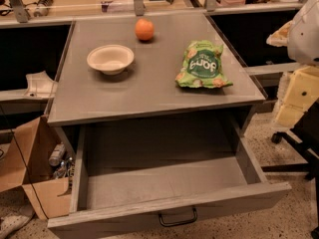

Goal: Close top drawer

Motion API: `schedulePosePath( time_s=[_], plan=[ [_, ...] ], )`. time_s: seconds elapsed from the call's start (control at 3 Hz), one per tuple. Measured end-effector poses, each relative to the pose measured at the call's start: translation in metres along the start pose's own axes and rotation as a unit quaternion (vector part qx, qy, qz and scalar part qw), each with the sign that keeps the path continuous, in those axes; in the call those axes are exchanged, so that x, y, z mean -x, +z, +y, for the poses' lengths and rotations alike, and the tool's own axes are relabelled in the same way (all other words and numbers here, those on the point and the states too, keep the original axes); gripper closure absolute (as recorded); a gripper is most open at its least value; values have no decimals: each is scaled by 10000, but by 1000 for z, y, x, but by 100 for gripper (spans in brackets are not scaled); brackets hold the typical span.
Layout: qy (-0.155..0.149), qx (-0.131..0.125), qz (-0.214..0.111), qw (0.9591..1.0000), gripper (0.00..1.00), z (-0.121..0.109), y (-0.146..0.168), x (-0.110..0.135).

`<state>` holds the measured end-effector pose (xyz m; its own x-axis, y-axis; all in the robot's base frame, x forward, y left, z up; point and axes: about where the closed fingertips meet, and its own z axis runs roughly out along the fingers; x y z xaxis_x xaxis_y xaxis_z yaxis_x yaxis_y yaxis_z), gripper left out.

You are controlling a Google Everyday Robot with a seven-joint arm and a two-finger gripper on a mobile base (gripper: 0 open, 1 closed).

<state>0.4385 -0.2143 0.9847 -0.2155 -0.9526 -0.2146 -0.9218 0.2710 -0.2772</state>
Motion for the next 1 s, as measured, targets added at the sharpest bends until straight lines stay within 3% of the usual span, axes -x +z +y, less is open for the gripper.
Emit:
schedulePosePath(
  time_s=[0.33, 0.67, 1.0],
  plan=[
    [0, 0, 0, 10000, 0, 0, 0, 0],
    [0, 0, 0, 10000, 17, 0, 0, 0],
    [0, -1, 0, 10000, 41, 0, 0, 0]
  ],
)
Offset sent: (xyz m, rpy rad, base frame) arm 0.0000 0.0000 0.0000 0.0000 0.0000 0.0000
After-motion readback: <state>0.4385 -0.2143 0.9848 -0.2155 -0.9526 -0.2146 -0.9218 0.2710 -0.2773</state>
